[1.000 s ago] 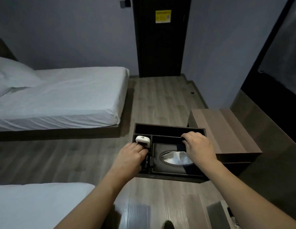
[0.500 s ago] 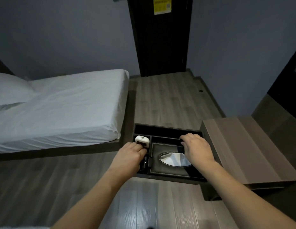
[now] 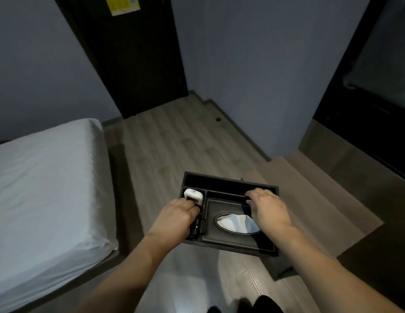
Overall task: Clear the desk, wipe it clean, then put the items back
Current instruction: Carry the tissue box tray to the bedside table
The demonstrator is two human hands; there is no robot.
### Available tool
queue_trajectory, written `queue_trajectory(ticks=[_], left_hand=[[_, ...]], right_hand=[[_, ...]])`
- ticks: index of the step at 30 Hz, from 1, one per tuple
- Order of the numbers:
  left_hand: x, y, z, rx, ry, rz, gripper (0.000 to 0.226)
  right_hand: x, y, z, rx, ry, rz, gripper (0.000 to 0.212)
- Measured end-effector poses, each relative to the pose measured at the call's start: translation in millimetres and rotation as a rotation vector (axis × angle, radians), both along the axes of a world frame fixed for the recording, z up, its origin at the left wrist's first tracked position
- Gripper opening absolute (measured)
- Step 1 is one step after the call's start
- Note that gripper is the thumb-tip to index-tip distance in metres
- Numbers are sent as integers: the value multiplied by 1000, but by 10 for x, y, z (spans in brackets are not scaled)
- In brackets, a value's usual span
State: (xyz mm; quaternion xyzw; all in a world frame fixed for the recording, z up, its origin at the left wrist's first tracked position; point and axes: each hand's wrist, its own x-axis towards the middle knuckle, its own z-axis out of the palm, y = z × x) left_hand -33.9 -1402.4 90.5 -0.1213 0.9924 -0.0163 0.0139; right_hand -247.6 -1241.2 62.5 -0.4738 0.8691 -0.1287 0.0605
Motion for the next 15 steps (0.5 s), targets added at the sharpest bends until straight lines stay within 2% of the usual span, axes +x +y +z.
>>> queue_trajectory(ticks=[6,15], left_hand=[[-1269,-550,-84,-7,-9,-226,38],[-3036,-899,-275,14,-140,-494,36]], right_hand=[[-864,-147,-126,48,-47,-204,27],[-1928,-59,-403,48,-148,-511,25]])
